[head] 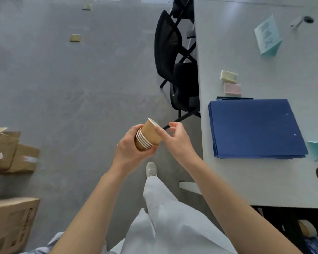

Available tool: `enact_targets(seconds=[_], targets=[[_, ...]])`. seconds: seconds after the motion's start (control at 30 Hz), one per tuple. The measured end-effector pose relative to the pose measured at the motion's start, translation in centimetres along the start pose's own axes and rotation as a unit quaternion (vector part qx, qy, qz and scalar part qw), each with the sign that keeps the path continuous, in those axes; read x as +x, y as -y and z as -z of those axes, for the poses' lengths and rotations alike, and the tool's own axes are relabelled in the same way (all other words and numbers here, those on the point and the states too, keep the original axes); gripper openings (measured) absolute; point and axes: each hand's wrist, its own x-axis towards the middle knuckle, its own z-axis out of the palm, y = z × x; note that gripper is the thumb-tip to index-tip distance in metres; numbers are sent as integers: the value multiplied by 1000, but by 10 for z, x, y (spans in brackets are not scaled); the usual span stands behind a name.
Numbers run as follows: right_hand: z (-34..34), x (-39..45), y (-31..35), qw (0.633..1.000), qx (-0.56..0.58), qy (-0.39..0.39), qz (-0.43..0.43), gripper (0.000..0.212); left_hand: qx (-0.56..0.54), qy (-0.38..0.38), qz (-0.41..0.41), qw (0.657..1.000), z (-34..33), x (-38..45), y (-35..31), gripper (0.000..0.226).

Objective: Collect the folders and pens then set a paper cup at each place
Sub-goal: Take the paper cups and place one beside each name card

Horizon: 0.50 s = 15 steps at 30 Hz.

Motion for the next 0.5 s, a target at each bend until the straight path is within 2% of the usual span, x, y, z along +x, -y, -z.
enact_targets(seconds=[0.07, 0.13, 0.27, 0.5], targets=[[-1, 25, 18, 995, 59, 53, -63, 69, 5, 4, -11, 1000, 9, 36, -5, 59], [-3, 57, 40, 990, 106, 58, -67, 60, 16, 11, -20, 1000, 20, 78, -10, 63], [-5, 112, 85, 987, 161, 9, -19, 54, 19, 35, -30, 999, 38, 151, -18, 65], [-7, 199, 148, 960, 264, -91, -33, 68, 28, 101, -73, 992, 58, 268, -37, 64]])
